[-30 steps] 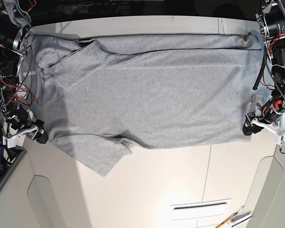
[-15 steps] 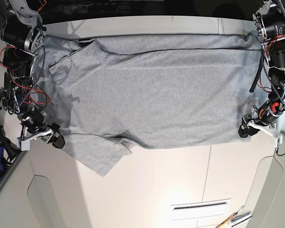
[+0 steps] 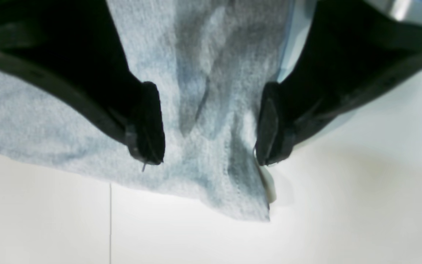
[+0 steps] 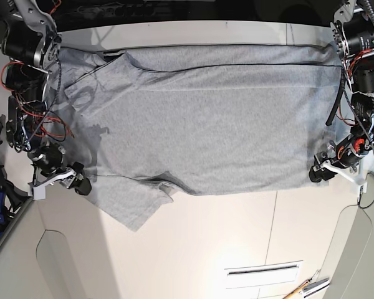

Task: Fold the T-shirt properly
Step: 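Grasp the hem-side edge with both grippers and fold it over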

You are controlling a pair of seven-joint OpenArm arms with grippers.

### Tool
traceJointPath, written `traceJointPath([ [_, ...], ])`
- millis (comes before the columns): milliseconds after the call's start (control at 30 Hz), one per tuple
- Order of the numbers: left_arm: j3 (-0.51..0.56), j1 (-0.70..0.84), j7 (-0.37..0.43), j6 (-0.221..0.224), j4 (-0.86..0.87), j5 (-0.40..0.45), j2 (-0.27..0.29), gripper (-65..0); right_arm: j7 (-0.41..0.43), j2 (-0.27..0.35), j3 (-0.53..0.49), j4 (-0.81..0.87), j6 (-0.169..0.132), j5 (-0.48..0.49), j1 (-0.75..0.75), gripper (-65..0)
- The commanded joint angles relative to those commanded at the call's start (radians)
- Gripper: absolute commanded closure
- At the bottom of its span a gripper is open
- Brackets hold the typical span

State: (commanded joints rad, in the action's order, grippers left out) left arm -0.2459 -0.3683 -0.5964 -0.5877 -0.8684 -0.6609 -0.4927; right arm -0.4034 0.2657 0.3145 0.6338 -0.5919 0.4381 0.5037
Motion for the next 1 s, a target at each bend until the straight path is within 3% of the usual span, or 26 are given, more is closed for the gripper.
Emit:
traceJointPath([
  [67, 0.0, 0.0, 0.001, 0.0, 0.0, 0.0, 0.0, -31.9, 0.0, 0.0, -0.055, 0.0, 0.0, 0.0, 0.0, -36.2],
  [167, 0.0, 0.0, 0.001, 0.0, 0.0, 0.0, -0.001, -28.9, 0.0, 0.0, -0.094, 0.0, 0.001, -0.001, 0.0, -36.2],
  [300, 0.0, 0.0, 0.002, 0.0, 0.0, 0.0, -0.001, -15.5, 0.0, 0.005, -0.094, 0.0, 0.001, -0.005, 0.0, -34.5],
  [367, 0.0, 0.0, 0.002, 0.0, 0.0, 0.0, -0.001, -9.9, 0.0, 0.006, -0.094, 0.002, 0.0, -0.034, 0.003, -25.5],
  [467, 0.0, 0.0, 0.002, 0.0, 0.0, 0.0, -0.001, -0.3, 0.003, 0.006, -0.094, 0.014, 0.001, -0.065, 0.003, -6.6],
  [500, 0.0, 0.0, 0.002, 0.0, 0.0, 0.0, -0.001, 0.0, 0.003, 0.006, -0.094, 0.018, 0.001, -0.064, 0.003, 0.0],
  [567, 0.0, 0.0, 0.002, -0.004, 0.0, 0.0, -0.001, 0.0, 0.003, 0.006, -0.094, 0.039, 0.001, -0.065, 0.003, 0.0],
  [700, 0.0, 0.0, -0.032, -0.11, -0.015, -0.021, -0.005, 0.0, -0.005, 0.007, -0.094, 0.117, 0.0, -0.066, 0.002, 0.0],
  [867, 0.0, 0.0, -0.112, -0.11, -0.075, -0.082, -0.044, 0.0, -0.114, 0.034, -0.094, 0.219, -0.006, -0.06, -0.003, 0.0],
  [1000, 0.0, 0.006, -0.216, -0.11, -0.147, -0.121, -0.054, 0.0, -0.149, 0.084, -0.094, 0.229, -0.008, 0.022, -0.003, 0.0],
])
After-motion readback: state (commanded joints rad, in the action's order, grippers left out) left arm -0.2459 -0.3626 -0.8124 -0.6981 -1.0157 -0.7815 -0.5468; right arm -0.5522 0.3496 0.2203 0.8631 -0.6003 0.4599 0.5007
